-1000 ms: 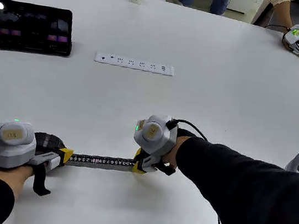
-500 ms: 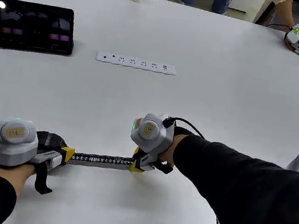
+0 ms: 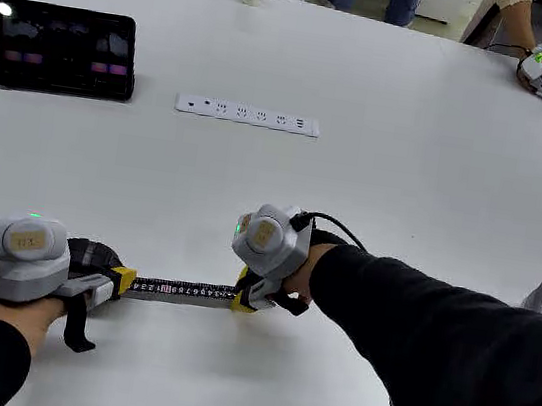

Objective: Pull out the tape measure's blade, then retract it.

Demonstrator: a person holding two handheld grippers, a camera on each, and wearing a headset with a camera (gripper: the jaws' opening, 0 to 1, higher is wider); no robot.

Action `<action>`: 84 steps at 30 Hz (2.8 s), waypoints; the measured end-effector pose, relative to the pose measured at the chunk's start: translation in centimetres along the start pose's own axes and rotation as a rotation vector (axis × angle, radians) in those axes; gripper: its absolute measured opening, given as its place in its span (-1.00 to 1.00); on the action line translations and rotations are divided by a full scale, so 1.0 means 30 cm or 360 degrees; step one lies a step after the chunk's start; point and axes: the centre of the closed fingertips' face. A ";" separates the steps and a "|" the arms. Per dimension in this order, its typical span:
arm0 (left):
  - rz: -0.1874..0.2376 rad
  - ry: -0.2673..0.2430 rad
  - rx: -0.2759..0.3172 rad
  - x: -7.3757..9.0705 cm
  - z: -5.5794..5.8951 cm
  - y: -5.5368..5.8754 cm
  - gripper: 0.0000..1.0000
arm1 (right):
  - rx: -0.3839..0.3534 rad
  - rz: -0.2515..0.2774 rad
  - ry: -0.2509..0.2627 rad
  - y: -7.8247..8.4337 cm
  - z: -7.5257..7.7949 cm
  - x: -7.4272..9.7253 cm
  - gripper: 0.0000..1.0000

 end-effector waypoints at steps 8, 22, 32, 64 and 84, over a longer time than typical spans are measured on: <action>-0.0001 0.0002 -0.0001 0.000 0.000 0.001 0.26 | 0.0002 -0.0006 0.0002 -0.010 -0.001 -0.008 -0.78; -0.0005 0.0004 -0.0006 -0.001 -0.002 0.000 0.26 | -0.0009 -0.0003 0.0006 -0.030 -0.002 -0.018 -0.78; -0.0008 0.0004 -0.0007 -0.005 -0.002 0.002 0.26 | -0.0005 -0.0005 0.0007 -0.040 -0.001 -0.025 -0.78; -0.0012 0.0006 -0.0005 -0.004 -0.003 0.004 0.26 | -0.0026 0.0031 0.0013 -0.085 -0.002 -0.043 -0.78; -0.0011 0.0007 -0.0002 -0.004 -0.002 0.003 0.26 | -0.0014 0.0064 0.0004 -0.119 -0.004 -0.054 -0.78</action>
Point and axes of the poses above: the centre of the closed fingertips' face, and the gripper's own axes: x roughly backward along the fingers, z roughly to its right, y roughly out of its underside, and after that the axes turned 13 degrees about -y, right-handed
